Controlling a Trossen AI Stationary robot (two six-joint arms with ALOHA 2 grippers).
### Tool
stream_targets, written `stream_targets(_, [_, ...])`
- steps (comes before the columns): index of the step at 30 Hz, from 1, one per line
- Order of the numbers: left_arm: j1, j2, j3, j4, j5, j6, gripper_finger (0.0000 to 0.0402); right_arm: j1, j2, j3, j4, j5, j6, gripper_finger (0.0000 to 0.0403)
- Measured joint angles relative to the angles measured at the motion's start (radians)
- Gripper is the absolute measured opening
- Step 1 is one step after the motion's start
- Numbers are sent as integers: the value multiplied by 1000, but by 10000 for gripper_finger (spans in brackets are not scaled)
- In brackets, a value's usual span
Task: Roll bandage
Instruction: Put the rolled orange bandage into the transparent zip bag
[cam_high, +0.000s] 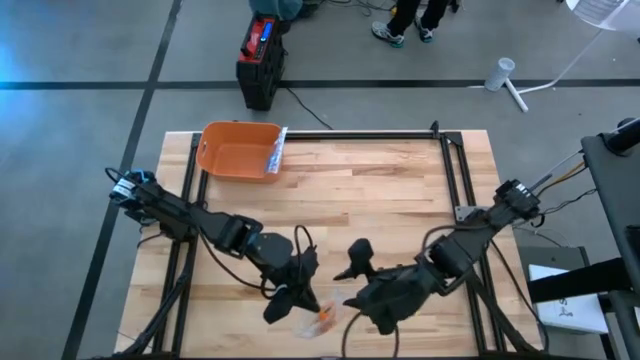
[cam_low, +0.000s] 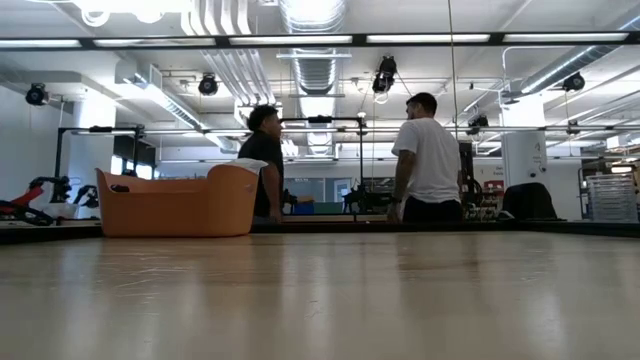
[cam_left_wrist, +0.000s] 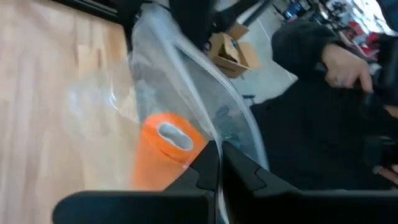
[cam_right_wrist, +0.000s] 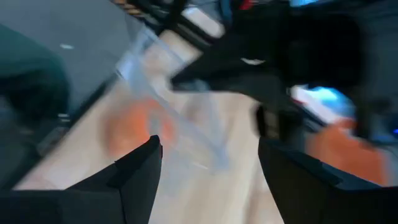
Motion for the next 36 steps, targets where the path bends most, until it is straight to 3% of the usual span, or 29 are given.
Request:
stream_targets(5, [-7, 0, 0, 3, -33, 29, 0, -38, 38, 0, 46, -200, 21, 254])
stream_targets(14, [-8, 0, 0, 8, -33, 27, 0, -48, 78, -1, 89, -217, 10, 182])
stream_targets(23, [1, -1, 0, 2, -59, 43, 0, -48, 77, -1, 146, -249, 11, 19])
stream_targets(29, [1, -5, 0, -90, 7, 62, 0, -49, 57, 9, 96, -248, 97, 9])
stream_targets(32, [-12, -17, -9, -184, -9, 69, 0, -47, 8, 24, -23, -146, 146, 2])
stream_targets(36, [-53, -31, -47, -218, -196, 99, 0, -41, -91, 33, -351, 236, 292, 1])
